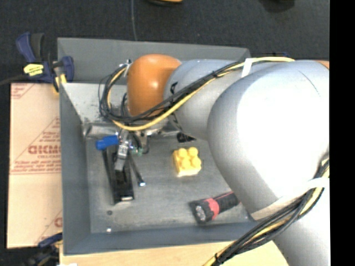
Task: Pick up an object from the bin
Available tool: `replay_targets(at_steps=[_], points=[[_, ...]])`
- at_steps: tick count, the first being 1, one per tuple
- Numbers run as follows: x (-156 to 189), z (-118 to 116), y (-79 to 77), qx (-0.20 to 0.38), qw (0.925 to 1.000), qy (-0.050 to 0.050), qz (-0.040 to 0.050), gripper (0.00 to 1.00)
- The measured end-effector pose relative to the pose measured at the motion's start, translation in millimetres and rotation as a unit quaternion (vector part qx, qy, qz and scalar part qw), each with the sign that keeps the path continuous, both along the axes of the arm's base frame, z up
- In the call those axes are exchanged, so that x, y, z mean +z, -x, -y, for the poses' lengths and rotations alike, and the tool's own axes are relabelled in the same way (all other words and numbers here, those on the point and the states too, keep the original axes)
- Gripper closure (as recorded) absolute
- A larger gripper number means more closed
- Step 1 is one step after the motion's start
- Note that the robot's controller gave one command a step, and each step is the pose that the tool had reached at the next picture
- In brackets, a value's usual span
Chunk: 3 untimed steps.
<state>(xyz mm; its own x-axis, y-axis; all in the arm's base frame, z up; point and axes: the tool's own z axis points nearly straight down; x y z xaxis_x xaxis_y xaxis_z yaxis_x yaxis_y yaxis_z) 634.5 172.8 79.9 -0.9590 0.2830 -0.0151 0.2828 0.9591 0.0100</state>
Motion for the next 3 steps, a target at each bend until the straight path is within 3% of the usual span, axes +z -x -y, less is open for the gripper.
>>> replay_targets(at_steps=[1, 2, 3], points=[[-3.9, -2.6, -2.9, -0.079, 0.9969, -0.001, -0.0012, 0.0], [-6.0, -5.2, -4.9, 0.009, 1.0, 0.0, 0.0011, 0.0], [-6.9, -6.8, -7.1, -0.034, 0.9994, -0.001, -0.0001, 1.0]])
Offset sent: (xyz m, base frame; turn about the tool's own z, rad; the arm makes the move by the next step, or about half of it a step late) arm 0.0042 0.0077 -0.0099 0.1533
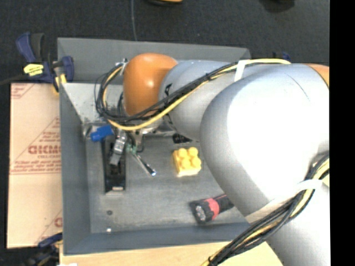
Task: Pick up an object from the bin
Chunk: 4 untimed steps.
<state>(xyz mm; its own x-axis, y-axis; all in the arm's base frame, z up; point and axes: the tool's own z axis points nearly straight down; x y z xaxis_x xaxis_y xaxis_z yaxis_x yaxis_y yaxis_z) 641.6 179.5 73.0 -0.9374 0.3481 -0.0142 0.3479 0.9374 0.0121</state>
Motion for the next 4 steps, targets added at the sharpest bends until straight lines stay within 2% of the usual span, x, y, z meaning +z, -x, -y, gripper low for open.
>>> replay_targets(at_steps=[2, 4], points=[[0, 0, -4.3, 0.012, 0.9999, 0.0, 0.0006, 1.0], [7, -11, -5.6, 0.013, 0.9999, 0.001, 0.0054, 1.0]])
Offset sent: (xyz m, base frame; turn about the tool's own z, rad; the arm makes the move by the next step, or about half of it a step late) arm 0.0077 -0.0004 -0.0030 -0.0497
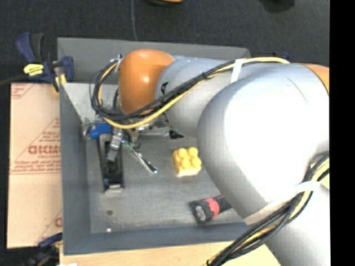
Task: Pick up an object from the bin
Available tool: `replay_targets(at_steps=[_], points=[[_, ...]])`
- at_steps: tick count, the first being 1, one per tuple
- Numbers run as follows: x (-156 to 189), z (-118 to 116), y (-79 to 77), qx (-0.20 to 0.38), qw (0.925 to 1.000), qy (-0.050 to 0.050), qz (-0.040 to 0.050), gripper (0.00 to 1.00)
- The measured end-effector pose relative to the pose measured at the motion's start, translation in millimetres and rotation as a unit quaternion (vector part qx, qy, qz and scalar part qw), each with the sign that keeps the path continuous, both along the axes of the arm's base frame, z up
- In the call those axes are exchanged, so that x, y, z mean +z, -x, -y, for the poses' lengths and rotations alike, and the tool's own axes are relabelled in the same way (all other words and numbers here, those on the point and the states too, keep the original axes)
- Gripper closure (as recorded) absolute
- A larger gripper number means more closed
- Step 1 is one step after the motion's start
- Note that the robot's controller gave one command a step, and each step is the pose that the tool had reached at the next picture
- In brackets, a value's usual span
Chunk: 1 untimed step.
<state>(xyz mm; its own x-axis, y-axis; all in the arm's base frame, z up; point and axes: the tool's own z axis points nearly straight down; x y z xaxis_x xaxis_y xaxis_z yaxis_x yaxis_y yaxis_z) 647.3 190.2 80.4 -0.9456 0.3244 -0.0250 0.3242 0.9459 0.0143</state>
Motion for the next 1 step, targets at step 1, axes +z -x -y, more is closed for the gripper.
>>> replay_targets(at_steps=[1], points=[[-2.7, 0.9, -0.3, -0.001, 1.0, 0.0, -0.0011, 1.0]])
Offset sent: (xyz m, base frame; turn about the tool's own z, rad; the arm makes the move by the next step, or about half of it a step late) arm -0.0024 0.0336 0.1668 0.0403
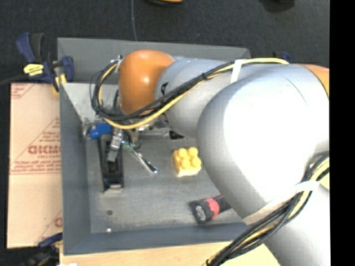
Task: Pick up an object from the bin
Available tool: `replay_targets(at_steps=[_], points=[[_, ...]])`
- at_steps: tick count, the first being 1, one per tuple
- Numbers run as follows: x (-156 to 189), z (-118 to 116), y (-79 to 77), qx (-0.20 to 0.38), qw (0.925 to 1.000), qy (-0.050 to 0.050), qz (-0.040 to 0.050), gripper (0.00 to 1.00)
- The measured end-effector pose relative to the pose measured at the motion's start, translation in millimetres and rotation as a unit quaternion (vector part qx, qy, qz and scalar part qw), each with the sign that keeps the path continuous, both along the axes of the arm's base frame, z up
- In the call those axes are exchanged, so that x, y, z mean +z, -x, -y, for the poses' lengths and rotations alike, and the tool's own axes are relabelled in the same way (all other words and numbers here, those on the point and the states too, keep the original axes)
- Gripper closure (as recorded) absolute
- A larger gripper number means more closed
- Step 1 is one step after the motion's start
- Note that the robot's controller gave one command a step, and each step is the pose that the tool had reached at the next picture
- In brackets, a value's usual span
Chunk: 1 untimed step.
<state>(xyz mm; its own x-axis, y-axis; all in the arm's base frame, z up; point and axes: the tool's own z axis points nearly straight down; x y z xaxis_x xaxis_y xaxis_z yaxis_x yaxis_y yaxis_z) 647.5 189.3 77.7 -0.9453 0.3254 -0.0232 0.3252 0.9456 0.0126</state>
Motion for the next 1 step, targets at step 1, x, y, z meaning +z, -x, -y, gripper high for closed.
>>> replay_targets(at_steps=[1], points=[[66.0, -13.2, 4.0, -0.007, 1.0, 0.001, -0.0054, 1.0]])
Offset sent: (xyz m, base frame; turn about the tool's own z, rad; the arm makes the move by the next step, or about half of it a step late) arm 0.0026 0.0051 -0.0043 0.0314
